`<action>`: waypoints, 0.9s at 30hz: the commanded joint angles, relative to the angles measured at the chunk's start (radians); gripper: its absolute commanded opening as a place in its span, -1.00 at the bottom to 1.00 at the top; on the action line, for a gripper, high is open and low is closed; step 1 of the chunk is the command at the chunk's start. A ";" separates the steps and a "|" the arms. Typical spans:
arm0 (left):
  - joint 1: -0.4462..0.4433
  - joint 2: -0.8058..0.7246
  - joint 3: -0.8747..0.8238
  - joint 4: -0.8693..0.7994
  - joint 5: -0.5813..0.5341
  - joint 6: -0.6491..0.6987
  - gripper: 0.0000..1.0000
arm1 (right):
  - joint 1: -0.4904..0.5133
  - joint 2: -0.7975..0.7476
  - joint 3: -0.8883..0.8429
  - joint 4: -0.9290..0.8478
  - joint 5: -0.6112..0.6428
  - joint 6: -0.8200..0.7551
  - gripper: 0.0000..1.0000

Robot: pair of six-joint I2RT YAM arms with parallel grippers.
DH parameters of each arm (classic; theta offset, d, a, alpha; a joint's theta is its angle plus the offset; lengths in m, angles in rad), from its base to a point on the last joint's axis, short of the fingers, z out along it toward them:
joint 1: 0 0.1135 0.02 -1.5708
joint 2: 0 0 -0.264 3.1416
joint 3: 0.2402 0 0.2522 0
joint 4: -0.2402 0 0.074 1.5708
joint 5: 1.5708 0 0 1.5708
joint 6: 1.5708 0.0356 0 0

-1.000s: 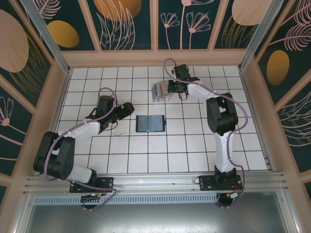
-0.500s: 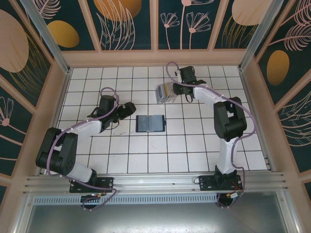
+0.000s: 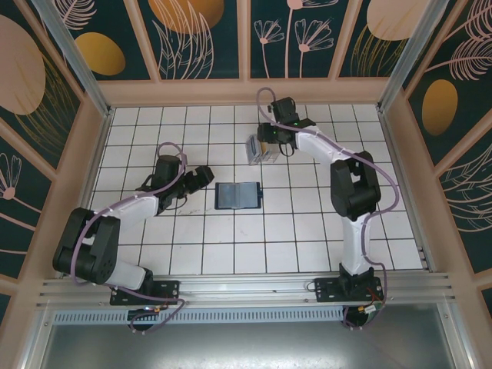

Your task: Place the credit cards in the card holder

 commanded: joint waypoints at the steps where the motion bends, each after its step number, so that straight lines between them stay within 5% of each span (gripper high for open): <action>1: 0.005 -0.058 -0.013 -0.010 -0.022 0.029 0.78 | -0.001 0.053 0.042 -0.073 -0.048 0.037 -0.04; 12: 0.004 -0.099 -0.018 -0.049 -0.062 0.049 0.78 | 0.019 0.125 0.111 -0.142 -0.028 0.018 -0.05; 27: 0.005 -0.112 -0.067 0.004 -0.064 0.011 0.78 | 0.018 0.047 0.025 0.015 -0.207 0.052 -0.13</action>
